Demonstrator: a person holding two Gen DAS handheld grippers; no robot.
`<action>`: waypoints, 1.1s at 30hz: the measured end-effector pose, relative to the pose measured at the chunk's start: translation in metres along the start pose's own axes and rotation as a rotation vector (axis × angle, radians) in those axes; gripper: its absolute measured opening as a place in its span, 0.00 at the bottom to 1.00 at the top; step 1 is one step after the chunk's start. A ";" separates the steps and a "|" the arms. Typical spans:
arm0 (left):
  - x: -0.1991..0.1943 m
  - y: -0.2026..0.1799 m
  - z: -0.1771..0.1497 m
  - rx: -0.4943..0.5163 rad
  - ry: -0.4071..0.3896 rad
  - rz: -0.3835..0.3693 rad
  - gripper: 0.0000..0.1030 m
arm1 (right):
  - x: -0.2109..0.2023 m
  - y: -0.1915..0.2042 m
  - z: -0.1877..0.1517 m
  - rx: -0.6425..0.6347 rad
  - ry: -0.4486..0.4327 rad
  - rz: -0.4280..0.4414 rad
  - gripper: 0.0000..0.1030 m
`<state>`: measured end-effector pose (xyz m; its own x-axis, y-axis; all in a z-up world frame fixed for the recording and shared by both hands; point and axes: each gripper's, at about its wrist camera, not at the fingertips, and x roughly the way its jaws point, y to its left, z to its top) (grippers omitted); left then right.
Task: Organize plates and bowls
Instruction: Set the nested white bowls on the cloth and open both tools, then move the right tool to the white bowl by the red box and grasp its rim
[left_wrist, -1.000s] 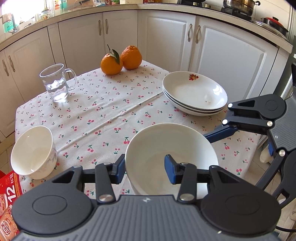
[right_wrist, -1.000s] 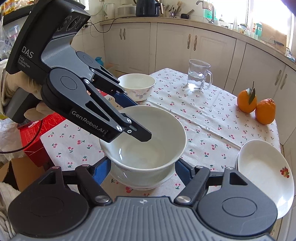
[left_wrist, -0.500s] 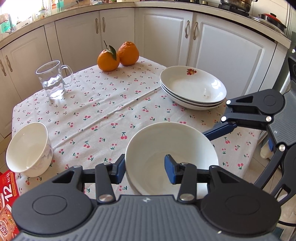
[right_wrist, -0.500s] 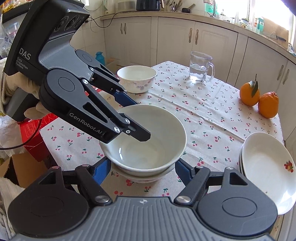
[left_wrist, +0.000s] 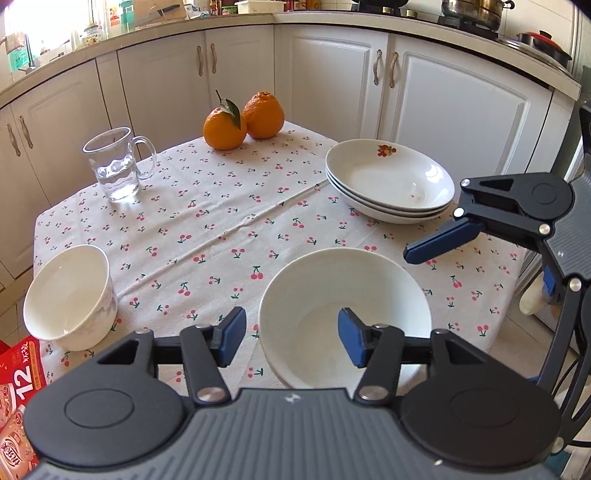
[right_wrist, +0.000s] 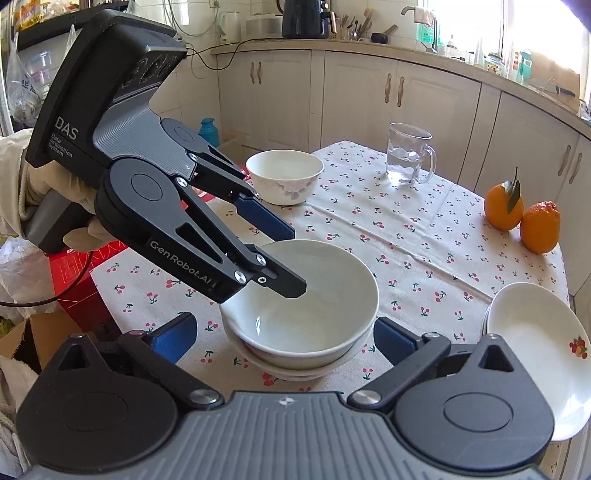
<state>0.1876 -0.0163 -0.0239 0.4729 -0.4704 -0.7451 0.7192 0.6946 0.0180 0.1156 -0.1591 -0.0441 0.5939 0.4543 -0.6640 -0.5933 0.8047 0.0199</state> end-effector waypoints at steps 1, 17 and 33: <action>-0.003 0.001 -0.001 -0.003 -0.005 0.004 0.56 | 0.000 0.000 0.000 0.001 0.001 0.003 1.00; -0.048 0.027 -0.038 -0.083 -0.068 0.120 0.65 | -0.012 0.006 0.025 -0.004 0.025 -0.006 1.00; -0.067 0.073 -0.082 -0.209 -0.128 0.171 0.65 | 0.018 0.038 0.088 -0.153 0.029 0.060 1.00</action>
<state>0.1665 0.1103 -0.0279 0.6479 -0.3927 -0.6526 0.5096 0.8603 -0.0118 0.1512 -0.0866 0.0102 0.5397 0.4869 -0.6867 -0.7045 0.7078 -0.0518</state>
